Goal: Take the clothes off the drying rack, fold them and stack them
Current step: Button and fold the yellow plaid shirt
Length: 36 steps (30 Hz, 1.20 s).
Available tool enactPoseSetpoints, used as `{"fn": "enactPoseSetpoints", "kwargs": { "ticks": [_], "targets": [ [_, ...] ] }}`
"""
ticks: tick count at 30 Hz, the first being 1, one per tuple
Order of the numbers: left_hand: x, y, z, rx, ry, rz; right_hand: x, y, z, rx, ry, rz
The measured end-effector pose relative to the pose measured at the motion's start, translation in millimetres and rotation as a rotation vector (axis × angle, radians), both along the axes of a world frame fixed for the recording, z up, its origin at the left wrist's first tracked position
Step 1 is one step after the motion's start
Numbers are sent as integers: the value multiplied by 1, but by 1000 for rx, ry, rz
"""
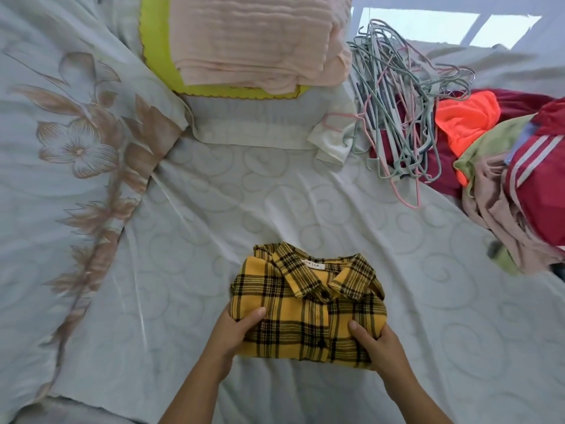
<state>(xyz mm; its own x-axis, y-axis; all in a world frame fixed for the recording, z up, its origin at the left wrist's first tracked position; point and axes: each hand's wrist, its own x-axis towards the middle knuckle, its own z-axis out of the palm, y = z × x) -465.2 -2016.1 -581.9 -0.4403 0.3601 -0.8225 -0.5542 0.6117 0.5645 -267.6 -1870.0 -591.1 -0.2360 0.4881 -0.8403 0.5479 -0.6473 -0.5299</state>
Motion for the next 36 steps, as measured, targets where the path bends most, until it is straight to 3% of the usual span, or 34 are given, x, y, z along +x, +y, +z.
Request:
{"fn": "enactPoseSetpoints", "kwargs": {
  "ticks": [2, 6, 10, 13, 17, 20, 22, 25, 28, 36],
  "targets": [
    [-2, -2, 6, 31, -51, -48, 0, 6, 7, -70, 50, 32],
    [-17, 2, 38, 148, 40, -58, -7, 21, 37, -90, 209, 67],
    [-57, 17, 94, 270, 224, -66, -40, 37, 83, -11, 416, 107],
    [-96, 43, 115, 301, 385, -26, -86, 56, 101, 89, 465, 78],
    [-161, 44, 84, 131, 515, -47, -136, 68, 72, 171, 354, 164],
    [-172, -5, 25, -167, 416, 11, -131, 46, 21, 79, 79, 396],
    [-148, -38, -6, -297, 327, -64, -117, 24, -3, 94, -20, 454],
    [-114, -59, -31, -298, 270, -30, -107, 3, -26, 187, -43, 372],
    [-110, -52, -39, -246, 214, 124, -113, -8, -31, 109, -25, 268],
    [-130, -75, -23, -253, 504, 88, -116, -49, -26, 19, 26, 276]
  ]
}}
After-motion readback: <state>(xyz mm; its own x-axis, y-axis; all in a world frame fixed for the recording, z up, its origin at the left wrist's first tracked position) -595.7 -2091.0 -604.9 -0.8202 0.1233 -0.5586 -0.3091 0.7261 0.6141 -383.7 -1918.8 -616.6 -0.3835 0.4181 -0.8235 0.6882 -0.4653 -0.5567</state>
